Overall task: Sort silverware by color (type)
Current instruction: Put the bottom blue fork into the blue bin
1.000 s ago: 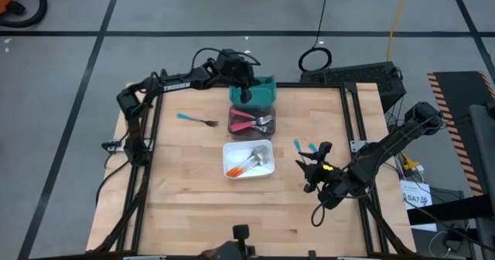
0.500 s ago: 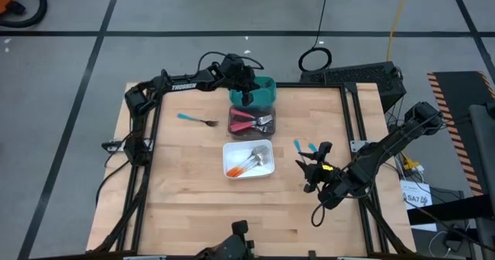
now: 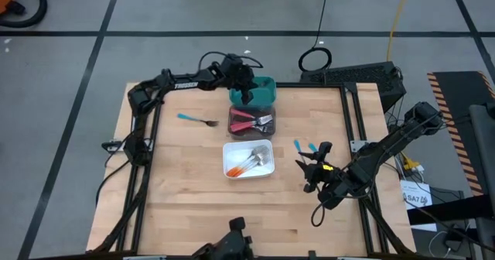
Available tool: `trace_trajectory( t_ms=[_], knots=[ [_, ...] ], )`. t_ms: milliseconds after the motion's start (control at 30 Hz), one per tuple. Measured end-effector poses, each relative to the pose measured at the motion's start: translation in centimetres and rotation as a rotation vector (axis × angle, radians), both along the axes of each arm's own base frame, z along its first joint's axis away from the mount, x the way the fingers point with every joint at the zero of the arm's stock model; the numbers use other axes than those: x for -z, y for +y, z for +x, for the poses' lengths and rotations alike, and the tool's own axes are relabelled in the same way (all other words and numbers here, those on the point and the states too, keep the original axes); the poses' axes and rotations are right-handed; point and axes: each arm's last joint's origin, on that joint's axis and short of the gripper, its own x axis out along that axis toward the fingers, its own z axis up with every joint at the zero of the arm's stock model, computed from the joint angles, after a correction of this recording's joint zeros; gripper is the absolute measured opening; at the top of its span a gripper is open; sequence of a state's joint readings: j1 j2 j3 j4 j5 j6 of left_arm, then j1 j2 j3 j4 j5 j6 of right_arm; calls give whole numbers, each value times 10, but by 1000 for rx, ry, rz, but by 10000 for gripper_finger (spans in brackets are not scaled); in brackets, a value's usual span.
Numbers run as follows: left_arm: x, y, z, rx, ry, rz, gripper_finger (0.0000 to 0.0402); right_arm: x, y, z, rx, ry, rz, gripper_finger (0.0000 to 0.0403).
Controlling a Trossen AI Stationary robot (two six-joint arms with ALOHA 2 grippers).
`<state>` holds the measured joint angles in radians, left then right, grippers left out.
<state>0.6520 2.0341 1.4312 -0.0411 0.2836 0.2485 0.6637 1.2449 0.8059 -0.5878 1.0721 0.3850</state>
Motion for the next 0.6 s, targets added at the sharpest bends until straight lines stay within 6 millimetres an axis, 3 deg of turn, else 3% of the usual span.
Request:
trace_trajectory(
  t_ms=[233, 600],
  knots=[
    [18, 1, 2, -14, 49, -20, 0, 0, 0, 0, 3, -2, 2, 139],
    [23, 0, 0, -19, 83, -46, 5, 0, -1, 0, 3, 1, 0, 139]
  ],
)
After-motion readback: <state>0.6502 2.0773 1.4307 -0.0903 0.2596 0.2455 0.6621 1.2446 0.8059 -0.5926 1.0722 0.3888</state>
